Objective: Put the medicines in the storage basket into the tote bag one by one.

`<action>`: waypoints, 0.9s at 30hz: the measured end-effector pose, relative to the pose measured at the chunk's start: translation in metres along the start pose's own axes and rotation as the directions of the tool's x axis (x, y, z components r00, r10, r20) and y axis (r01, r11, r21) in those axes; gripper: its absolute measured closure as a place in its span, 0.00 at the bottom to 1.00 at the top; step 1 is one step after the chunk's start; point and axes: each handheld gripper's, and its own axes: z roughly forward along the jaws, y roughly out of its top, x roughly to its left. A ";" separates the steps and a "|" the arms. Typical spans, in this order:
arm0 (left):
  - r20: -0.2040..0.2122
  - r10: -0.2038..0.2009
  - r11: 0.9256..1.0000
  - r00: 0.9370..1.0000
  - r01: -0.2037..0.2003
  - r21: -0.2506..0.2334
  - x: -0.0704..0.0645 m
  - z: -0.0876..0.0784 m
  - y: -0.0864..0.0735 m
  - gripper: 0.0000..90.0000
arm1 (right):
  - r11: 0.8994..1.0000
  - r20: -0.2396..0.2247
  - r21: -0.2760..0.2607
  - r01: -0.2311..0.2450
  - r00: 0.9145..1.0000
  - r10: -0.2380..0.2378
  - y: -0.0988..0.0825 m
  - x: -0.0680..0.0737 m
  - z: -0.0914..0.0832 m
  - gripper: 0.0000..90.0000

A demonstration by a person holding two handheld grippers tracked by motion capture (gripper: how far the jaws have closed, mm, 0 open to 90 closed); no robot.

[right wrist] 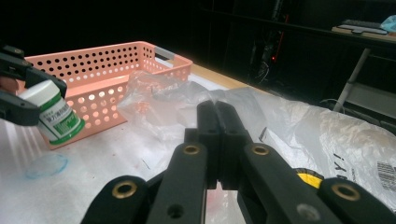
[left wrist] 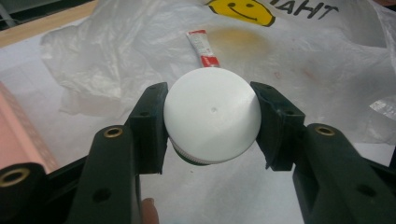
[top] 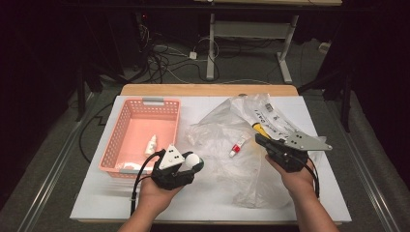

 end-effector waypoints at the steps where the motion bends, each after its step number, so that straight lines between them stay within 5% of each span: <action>1: 0.004 0.002 1.000 1.000 -0.002 0.004 -0.001 0.001 0.000 0.54 | 1.000 0.000 0.000 0.000 1.000 0.000 0.000 0.000 0.000 1.00; 18: 0.029 0.036 0.998 0.999 -0.038 0.045 -0.012 0.019 -0.002 0.54 | 1.000 -0.005 0.010 0.009 1.000 -0.009 -0.001 0.003 0.002 1.00; 27: 0.046 0.058 0.997 0.997 -0.060 0.040 -0.022 0.036 0.012 0.54 | 1.000 -0.002 0.004 0.004 1.000 -0.004 0.000 0.002 0.001 1.00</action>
